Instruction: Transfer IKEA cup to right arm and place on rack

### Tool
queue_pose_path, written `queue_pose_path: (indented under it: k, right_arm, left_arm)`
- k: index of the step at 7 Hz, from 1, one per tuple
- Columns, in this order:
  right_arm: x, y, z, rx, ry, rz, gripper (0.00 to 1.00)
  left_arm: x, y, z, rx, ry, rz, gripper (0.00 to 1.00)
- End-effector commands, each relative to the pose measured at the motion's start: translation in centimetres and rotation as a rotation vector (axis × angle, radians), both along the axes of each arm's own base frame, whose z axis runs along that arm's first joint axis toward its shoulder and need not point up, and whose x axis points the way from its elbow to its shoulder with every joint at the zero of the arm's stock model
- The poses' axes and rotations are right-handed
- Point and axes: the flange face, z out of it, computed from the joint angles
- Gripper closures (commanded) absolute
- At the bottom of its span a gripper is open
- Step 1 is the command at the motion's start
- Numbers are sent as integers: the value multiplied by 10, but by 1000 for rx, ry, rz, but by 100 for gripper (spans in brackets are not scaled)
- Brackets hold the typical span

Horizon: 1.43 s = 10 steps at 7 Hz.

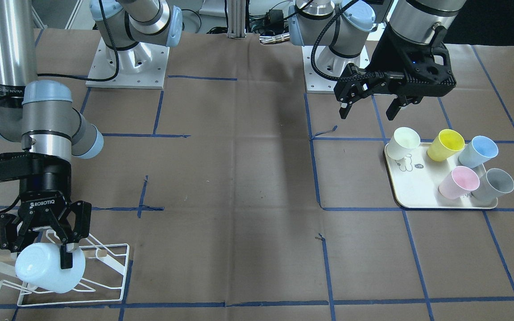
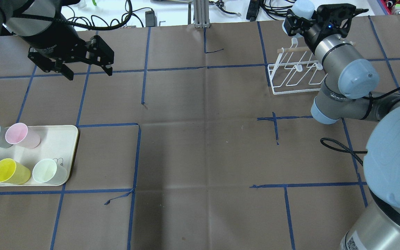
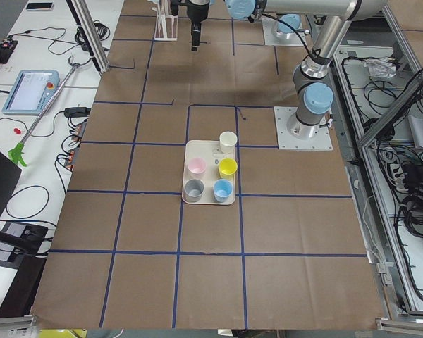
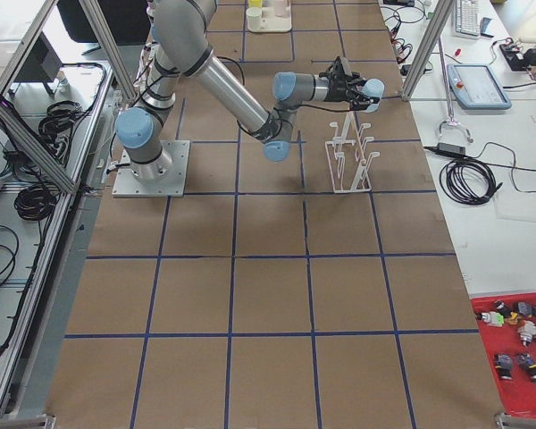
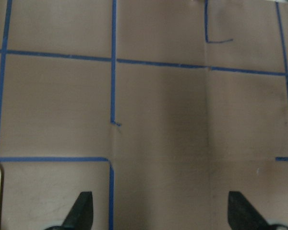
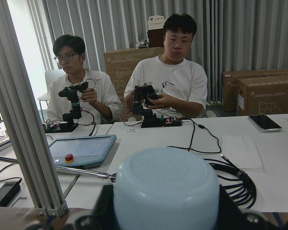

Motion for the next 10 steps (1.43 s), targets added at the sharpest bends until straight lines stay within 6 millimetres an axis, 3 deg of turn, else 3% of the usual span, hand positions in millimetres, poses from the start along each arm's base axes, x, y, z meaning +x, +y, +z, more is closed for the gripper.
queue_pose_path:
  k: [1,3,7,9,10]
  right_arm:
    - [-8,-12,-20,20,0,-10,80]
    - [-11,-23,-20,8,4,-9,80]
    - [-10,-25,-42,40,-1,-7,80]
    - [-9,-21,-48,54,16,-2,80]
    - [-10,-21,-51,59,19,-3,80]
  left_arm:
    - [-4,6,-14,70,-55,-18,1]
    - [-6,12,-37,106,-48,-21,1]
    - [-3,19,-46,120,-52,-41,1]
    - [8,30,-65,155,-48,-129,1]
    - [24,31,-66,164,-44,-123,1]
